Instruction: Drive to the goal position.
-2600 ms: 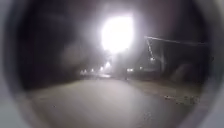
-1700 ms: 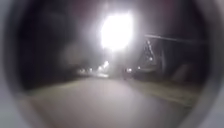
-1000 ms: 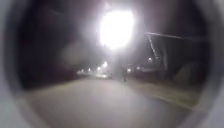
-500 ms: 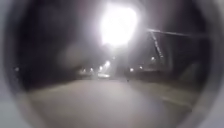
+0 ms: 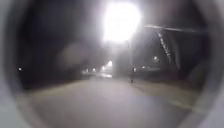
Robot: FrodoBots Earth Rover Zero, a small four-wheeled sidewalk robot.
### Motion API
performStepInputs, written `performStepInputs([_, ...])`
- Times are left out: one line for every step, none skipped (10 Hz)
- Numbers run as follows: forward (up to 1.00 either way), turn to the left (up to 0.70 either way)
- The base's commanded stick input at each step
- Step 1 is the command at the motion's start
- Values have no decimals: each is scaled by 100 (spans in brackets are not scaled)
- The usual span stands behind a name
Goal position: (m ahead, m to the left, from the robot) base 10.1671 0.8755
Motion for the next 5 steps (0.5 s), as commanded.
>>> performStepInputs([85,4])
performStepInputs([86,4])
performStepInputs([97,3])
performStepInputs([100,4])
performStepInputs([100,7])
